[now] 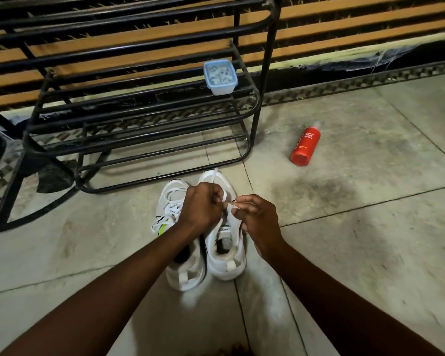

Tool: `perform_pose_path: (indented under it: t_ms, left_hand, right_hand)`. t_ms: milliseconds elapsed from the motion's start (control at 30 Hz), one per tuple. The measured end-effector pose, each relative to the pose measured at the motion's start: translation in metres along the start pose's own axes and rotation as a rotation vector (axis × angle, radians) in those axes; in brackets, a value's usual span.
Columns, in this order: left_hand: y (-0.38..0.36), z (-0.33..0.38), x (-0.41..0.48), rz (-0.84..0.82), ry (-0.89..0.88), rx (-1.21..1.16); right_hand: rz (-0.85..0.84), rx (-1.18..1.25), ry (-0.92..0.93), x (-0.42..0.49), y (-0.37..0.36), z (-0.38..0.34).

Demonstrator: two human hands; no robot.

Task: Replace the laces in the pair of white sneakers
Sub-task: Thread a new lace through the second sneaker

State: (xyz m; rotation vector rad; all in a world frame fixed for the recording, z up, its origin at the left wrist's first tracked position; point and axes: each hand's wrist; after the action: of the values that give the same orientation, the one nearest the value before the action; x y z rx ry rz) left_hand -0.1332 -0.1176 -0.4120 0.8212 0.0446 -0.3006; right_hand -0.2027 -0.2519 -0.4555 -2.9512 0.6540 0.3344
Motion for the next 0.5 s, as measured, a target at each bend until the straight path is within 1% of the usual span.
perform_pose_path:
  t_ms: [67,133,233,333,500]
  left_hand:
    - [0.001,0.0,-0.002,-0.008,-0.031,0.048]
    - [0.0,0.0,-0.006,0.022,-0.069,0.097]
    - [-0.004,0.007,-0.009,0.066,-0.095,0.107]
    - [-0.01,0.011,-0.011,0.118,-0.147,0.224]
    - [-0.006,0.006,-0.009,0.124,-0.12,0.163]
  right_hand:
    - [-0.022,0.036,-0.009,0.0,0.0,0.0]
    - [-0.03,0.077,-0.02,-0.002,0.0,0.0]
    - [-0.013,0.102,-0.024,-0.003,-0.002,0.0]
    - [-0.003,0.109,-0.019,-0.004,-0.004,0.0]
    - [0.012,0.131,-0.025,-0.003,-0.004,0.001]
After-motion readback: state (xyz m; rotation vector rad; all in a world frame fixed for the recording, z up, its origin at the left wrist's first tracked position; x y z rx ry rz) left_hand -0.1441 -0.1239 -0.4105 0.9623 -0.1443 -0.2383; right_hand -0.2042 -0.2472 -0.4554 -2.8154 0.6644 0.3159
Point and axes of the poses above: each hand's wrist, its own x-axis towards the middle knuckle, its own y-axis out of the back of the hand, z = x × y, and after that the axes turned 5 degrees about y, right-handed
